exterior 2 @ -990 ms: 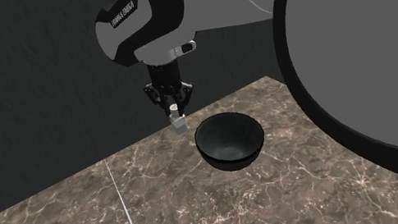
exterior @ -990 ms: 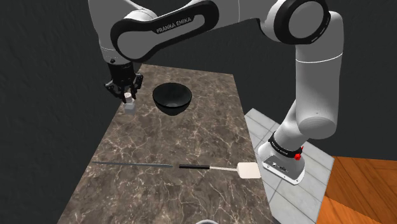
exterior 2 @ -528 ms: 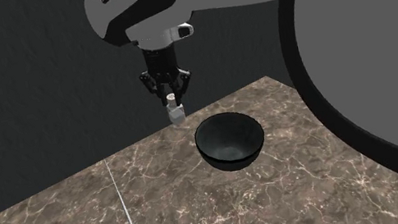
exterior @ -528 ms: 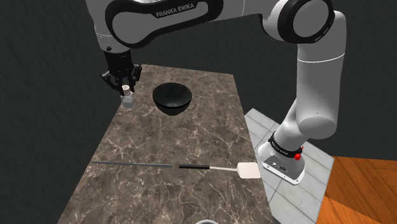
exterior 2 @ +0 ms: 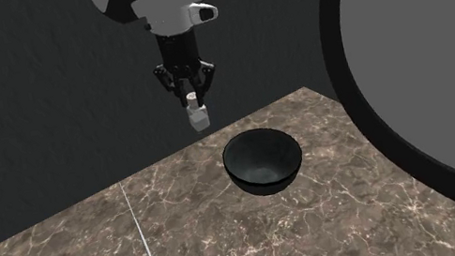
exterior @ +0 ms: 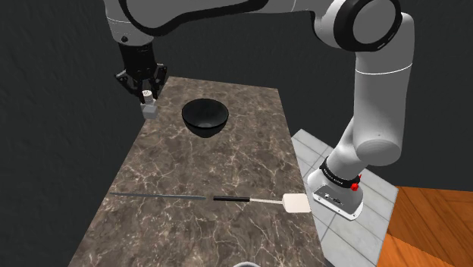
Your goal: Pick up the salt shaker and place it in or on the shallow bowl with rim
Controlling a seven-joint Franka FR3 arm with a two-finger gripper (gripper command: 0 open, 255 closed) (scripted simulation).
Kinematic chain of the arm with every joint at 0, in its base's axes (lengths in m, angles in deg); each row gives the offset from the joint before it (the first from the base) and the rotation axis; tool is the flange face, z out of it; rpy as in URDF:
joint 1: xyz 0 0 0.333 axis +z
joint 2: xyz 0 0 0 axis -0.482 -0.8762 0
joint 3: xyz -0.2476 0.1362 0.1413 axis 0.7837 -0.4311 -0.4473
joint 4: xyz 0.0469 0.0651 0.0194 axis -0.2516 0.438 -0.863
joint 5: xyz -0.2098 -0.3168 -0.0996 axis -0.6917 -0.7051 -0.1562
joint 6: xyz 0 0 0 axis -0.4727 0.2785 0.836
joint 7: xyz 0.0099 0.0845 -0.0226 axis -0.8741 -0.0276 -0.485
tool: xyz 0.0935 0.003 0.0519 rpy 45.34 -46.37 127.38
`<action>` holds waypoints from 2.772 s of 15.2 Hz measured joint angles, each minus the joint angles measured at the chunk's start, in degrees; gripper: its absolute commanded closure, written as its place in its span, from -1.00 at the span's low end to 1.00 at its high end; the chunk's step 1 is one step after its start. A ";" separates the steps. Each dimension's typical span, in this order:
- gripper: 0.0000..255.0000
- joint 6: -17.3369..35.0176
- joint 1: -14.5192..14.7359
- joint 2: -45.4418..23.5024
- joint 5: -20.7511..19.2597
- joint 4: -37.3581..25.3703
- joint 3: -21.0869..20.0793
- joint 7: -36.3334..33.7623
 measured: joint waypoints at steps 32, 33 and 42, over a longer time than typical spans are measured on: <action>1.00 -2.62 -12.36 33.80 14.16 28.23 3.59 16.61; 1.00 -1.98 -12.37 33.79 14.16 28.86 3.60 16.66; 1.00 5.01 -12.22 33.45 14.14 35.54 3.37 16.58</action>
